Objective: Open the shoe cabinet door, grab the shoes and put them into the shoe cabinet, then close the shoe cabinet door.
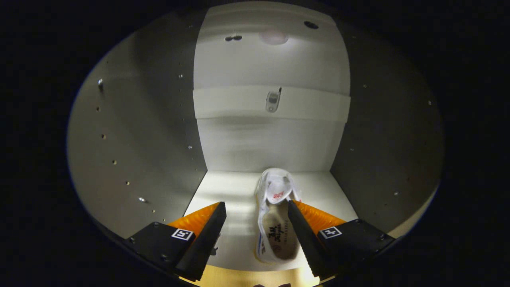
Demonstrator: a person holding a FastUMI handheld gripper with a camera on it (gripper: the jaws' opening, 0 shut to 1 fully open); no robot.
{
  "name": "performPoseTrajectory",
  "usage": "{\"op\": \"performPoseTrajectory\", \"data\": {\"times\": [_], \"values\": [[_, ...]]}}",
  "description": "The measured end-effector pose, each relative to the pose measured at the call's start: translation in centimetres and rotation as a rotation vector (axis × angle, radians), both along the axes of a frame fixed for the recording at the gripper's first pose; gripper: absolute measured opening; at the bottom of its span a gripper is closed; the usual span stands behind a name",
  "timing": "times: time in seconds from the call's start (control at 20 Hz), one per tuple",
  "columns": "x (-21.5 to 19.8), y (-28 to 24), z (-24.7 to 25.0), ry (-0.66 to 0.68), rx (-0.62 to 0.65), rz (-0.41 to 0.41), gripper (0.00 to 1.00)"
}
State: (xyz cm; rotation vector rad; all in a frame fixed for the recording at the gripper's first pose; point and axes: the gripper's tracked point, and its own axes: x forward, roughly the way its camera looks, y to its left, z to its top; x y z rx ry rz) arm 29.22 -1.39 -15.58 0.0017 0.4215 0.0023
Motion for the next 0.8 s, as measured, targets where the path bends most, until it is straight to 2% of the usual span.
{"op": "performPoseTrajectory", "data": {"times": [0.15,0.4,0.55,0.8], "values": [[-2.0,-0.3,3.2,-0.075,0.025,0.005,0.98],[-7.9,-1.1,8.6,-0.196,0.044,0.008,0.98],[-12.7,-1.5,11.5,-0.264,0.074,0.004,0.98],[-22.9,-2.0,15.4,-0.356,0.041,0.027,0.97]]}}
